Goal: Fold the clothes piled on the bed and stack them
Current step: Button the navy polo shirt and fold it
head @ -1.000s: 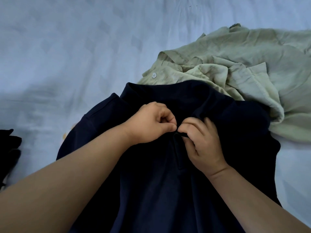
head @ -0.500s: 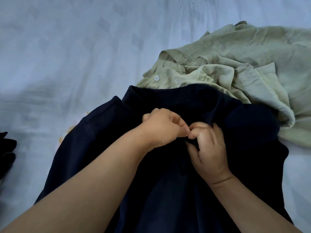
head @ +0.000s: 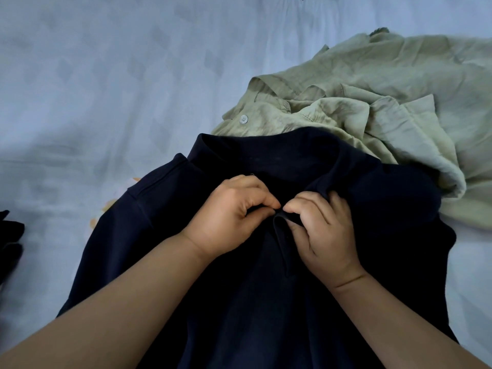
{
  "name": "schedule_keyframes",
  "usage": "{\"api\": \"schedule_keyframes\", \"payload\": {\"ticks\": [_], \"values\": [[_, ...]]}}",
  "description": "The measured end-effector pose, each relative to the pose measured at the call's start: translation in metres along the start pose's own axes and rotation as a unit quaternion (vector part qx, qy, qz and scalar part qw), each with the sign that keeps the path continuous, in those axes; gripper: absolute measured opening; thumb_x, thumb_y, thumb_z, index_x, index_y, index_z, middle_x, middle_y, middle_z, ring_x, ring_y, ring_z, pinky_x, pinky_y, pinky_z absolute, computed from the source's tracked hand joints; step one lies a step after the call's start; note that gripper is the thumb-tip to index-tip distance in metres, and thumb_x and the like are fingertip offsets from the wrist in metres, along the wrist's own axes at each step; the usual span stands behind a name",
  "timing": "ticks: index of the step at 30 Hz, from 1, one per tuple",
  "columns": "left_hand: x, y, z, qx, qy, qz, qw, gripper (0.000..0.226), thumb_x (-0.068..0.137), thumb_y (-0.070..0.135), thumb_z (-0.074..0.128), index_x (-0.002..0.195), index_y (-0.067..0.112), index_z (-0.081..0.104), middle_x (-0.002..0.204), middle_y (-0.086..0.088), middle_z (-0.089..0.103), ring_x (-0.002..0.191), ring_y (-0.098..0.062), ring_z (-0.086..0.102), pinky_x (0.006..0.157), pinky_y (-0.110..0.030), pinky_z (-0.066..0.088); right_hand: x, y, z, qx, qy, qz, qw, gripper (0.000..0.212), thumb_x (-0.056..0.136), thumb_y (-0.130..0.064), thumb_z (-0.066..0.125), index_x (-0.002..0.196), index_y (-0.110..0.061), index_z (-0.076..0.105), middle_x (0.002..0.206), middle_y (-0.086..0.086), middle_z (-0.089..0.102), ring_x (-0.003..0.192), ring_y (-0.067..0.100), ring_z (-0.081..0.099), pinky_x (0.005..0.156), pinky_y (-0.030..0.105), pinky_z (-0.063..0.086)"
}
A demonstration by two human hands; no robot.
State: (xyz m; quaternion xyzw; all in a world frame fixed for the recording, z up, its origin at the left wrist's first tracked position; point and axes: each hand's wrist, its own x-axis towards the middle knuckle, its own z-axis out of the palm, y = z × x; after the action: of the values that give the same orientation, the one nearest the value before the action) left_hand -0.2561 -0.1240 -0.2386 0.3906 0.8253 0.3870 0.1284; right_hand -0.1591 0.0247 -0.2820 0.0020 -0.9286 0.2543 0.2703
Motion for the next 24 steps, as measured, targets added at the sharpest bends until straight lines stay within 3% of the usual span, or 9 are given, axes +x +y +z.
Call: {"api": "schedule_keyframes", "payload": {"ticks": [7,13,17,24], "values": [[0.0009,0.0015,0.0027,0.009,0.023,0.013,1.000,0.019,0.083,0.028,0.058,0.083,0.016,0.073,0.082,0.010,0.070,0.079,-0.002,0.062,0.081,-0.030,0.047,0.0020,0.0003,-0.0011,0.010,-0.009,0.013,1.000,0.019,0.090,-0.020,0.054,0.084,-0.007,0.068,0.090,0.004,0.065,0.073,0.027,0.057,0.075,0.034,0.038],[0.0031,0.0048,-0.0018,-0.022,0.005,0.015,1.000,0.017,0.080,0.025,0.061,0.079,0.014,0.075,0.077,0.009,0.072,0.077,-0.002,0.065,0.083,-0.008,0.042,0.0014,0.0018,0.0007,0.023,-0.006,0.014,1.000,0.016,0.093,-0.024,0.054,0.089,-0.011,0.064,0.090,0.004,0.065,0.074,0.028,0.061,0.080,0.034,0.038],[0.0045,0.0062,-0.0023,-0.028,-0.012,0.011,0.999,0.012,0.078,0.018,0.064,0.072,0.011,0.072,0.072,0.004,0.071,0.073,-0.006,0.064,0.078,-0.007,0.043,0.0024,0.0020,0.0004,0.029,-0.008,0.011,0.999,0.020,0.095,-0.025,0.051,0.089,-0.011,0.064,0.089,0.004,0.064,0.073,0.028,0.061,0.080,0.033,0.036],[0.0038,0.0037,0.0046,-0.016,-0.004,-0.007,1.000,0.017,0.077,0.026,0.057,0.072,0.016,0.070,0.072,0.008,0.070,0.071,-0.005,0.063,0.083,-0.006,0.036,0.0004,0.0028,0.0002,0.035,-0.001,0.010,0.999,0.022,0.094,-0.022,0.051,0.088,-0.006,0.065,0.090,0.006,0.064,0.073,0.030,0.060,0.078,0.035,0.038]]}}
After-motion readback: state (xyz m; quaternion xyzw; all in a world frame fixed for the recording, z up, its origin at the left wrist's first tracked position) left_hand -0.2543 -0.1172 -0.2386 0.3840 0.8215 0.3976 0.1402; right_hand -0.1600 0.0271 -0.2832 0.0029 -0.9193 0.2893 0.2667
